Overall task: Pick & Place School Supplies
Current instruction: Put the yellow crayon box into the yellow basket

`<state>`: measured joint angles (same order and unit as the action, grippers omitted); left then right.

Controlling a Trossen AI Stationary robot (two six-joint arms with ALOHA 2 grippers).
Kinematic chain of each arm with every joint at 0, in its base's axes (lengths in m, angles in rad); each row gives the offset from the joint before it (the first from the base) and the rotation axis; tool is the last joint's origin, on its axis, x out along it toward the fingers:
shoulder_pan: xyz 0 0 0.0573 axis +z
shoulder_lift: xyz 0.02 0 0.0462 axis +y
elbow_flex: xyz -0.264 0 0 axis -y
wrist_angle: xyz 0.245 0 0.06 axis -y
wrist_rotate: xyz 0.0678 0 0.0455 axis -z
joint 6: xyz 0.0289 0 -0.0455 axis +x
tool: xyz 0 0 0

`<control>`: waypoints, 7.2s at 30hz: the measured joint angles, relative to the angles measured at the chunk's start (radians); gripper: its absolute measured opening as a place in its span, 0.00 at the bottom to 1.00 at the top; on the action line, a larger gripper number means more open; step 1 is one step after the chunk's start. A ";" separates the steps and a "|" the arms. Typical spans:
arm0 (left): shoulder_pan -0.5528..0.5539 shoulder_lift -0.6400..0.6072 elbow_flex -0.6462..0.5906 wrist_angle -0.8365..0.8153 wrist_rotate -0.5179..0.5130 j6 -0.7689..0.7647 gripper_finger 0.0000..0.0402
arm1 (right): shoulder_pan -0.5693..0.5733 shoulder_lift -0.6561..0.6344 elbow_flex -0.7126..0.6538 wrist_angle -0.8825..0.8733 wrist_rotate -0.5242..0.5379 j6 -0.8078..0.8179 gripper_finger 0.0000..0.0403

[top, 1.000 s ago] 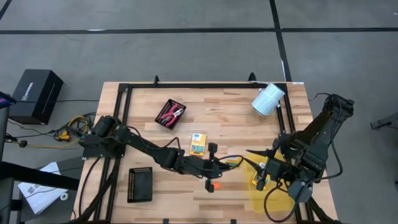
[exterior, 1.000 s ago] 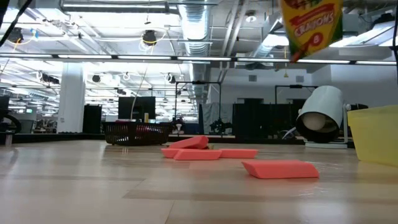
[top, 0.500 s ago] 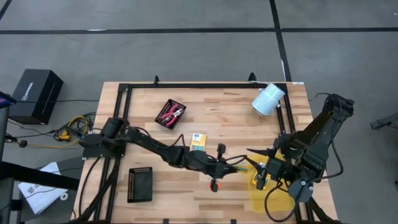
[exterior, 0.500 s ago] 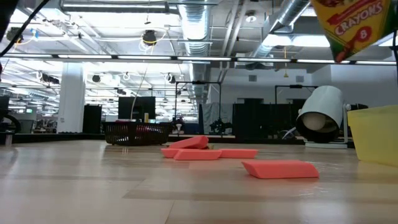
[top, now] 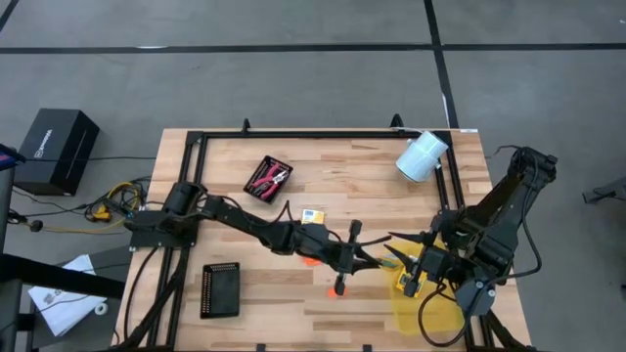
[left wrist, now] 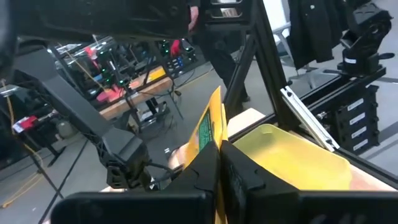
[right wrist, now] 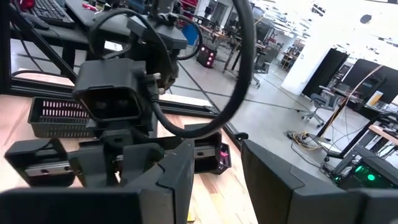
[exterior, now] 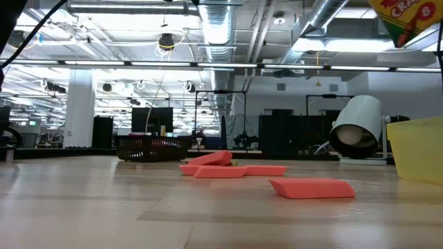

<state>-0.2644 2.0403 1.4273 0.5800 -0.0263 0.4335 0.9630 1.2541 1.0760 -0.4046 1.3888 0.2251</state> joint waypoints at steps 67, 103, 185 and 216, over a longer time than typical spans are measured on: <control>0.015 -0.006 0.063 -0.074 0.019 0.006 0.00 | 0.132 0.022 0.000 -0.696 -0.430 0.826 0.47; 0.018 -0.006 0.066 -0.188 -0.047 0.060 0.26 | 0.059 0.022 0.000 -0.803 -0.778 0.848 0.06; -0.105 -0.342 -0.666 -0.570 -0.565 -0.381 0.35 | -0.258 0.384 0.000 -0.254 -0.837 0.512 0.47; -0.088 -0.222 -0.657 -0.461 -0.621 -0.275 0.35 | -0.259 0.384 0.000 -0.253 -0.842 0.497 0.46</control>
<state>-0.3524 1.8179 0.7708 0.1195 -0.6476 0.1589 0.7044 1.6379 1.0756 -0.6571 0.5466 0.7223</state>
